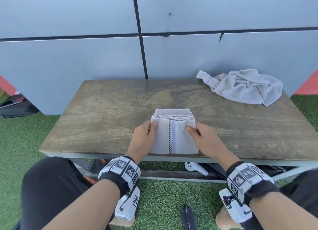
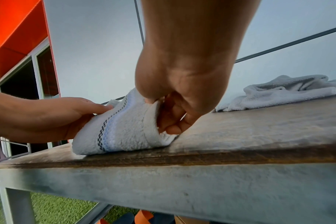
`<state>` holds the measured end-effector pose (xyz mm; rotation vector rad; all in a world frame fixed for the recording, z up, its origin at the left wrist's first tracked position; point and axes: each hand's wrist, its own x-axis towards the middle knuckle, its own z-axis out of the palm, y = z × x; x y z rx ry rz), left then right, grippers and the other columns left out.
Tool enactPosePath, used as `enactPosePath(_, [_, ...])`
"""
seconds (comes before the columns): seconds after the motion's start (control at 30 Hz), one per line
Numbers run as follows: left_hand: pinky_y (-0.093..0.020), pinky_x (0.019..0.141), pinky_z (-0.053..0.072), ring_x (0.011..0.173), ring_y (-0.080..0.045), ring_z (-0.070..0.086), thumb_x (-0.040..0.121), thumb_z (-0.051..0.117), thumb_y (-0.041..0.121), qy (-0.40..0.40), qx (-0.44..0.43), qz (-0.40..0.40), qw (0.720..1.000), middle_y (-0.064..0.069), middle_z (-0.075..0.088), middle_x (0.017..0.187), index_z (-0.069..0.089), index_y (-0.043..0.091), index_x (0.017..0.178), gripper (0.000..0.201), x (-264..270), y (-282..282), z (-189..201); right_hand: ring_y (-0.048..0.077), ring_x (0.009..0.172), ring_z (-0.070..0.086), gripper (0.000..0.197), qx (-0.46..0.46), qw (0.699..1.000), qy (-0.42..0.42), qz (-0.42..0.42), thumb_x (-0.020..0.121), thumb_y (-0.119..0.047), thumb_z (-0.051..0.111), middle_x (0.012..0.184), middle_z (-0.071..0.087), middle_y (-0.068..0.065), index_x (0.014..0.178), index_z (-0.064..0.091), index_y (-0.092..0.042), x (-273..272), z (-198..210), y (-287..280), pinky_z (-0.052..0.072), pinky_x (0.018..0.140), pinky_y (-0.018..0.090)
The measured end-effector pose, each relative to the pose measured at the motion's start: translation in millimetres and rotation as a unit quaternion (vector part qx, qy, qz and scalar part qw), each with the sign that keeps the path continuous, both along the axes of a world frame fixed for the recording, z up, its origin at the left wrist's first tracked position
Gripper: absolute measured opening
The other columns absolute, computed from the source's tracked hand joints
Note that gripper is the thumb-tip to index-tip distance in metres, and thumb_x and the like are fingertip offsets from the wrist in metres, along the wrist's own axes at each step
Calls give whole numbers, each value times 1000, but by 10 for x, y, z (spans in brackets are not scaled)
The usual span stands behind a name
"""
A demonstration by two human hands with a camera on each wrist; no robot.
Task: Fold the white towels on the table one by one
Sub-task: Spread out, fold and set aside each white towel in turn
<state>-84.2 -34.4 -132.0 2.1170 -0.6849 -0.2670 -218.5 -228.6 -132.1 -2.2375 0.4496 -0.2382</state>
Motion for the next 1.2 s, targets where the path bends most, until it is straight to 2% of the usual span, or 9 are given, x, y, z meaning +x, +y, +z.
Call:
enactPosePath(0.07, [-26,49,33,54,-14,42,105,38,44,-11,11,22,1000,1,50,64,48,11,76,45,77,-104,35,14,57,45,40,-9,1000,-2,-25,103,-40,47,69,56,5,89,58,-4,114,35,-42,33,54,28])
enactPosePath(0.17, [-35,55,41,61,-19,52,104,34,46,-27,32,47,998,0,56,69,49,14,78,44,230,-292,70,16,59,47,41,-30,998,1,-61,102,-40,48,70,57,6,83,53,-4,317,81,-153,33,54,31])
enactPosePath(0.23, [-39,62,47,69,-24,57,104,31,48,-37,66,54,996,-3,60,77,50,16,82,43,312,-421,85,17,61,50,40,-41,996,26,-81,102,-40,47,71,56,5,78,50,-8,448,95,-241,34,54,31])
enactPosePath(0.33, [-39,67,45,76,-27,57,105,26,49,-62,149,54,985,-5,61,86,50,15,89,45,351,-557,33,17,66,53,39,-54,989,110,-86,104,-43,41,74,55,1,73,44,-19,567,3,-329,37,56,32])
enactPosePath(0.43, [-38,67,42,76,-30,55,106,22,48,-92,208,81,970,-9,64,91,52,12,95,48,326,-604,-109,22,73,55,45,-106,974,174,-103,104,-50,29,78,55,1,78,46,-19,576,-144,-303,44,64,38])
enactPosePath(0.63, [-38,65,41,75,-32,59,106,22,45,-104,206,119,966,-9,63,82,53,12,88,49,360,-663,-186,27,74,52,47,-173,958,163,-158,104,-55,24,78,54,0,81,46,-21,599,-228,-244,39,62,36])
enactPosePath(0.87, [-44,72,49,77,-29,59,105,21,48,-70,169,93,979,-4,61,82,47,16,86,45,546,-637,-160,23,70,55,48,-121,970,135,-163,103,-58,26,75,56,-3,73,40,-22,681,-124,-315,38,60,35])
enactPosePath(1.03, [-42,72,47,81,-30,58,105,20,47,-62,191,100,975,-7,61,88,51,14,92,47,553,-675,-112,29,80,53,48,-139,959,179,-171,102,-60,26,87,59,3,74,44,-24,768,-94,-321,39,67,37])
enactPosePath(1.2, [-42,74,45,86,-33,59,106,22,45,-26,196,107,974,-10,62,97,46,12,101,41,535,-698,-31,29,87,54,51,-115,952,209,-190,100,-64,26,97,60,4,94,51,-21,795,-20,-327,40,74,40])
